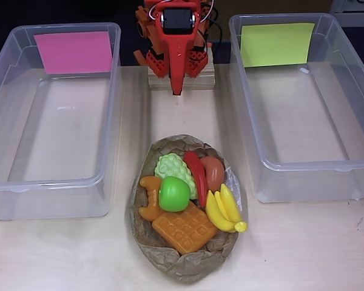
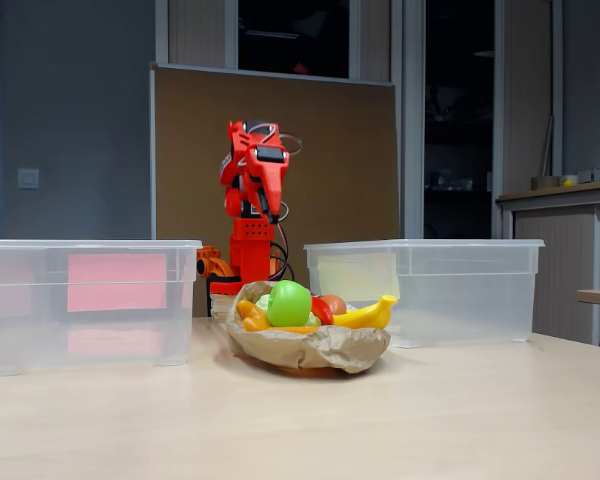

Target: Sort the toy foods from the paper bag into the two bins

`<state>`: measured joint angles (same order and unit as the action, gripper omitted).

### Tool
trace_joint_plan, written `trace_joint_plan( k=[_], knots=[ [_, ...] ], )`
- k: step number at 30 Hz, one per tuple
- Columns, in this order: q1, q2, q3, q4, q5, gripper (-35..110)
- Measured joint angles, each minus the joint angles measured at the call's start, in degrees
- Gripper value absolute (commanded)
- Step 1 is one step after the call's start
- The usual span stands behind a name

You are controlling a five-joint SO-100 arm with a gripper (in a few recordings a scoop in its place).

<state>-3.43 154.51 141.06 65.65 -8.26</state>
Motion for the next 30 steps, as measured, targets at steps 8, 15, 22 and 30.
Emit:
trace_joint_plan(
  k=[8, 15, 22, 30],
  knots=[
    [-1.32, -35.07, -25.84, -1.76, 6.59, 0],
    [-4.75, -57.30, -42.63, -0.53, 14.41, 28],
    [-6.06, -69.08, -50.10, 2.55, 16.61, 46],
    [-4.22, -76.11, -52.29, 5.80, 22.59, 52]
  ],
)
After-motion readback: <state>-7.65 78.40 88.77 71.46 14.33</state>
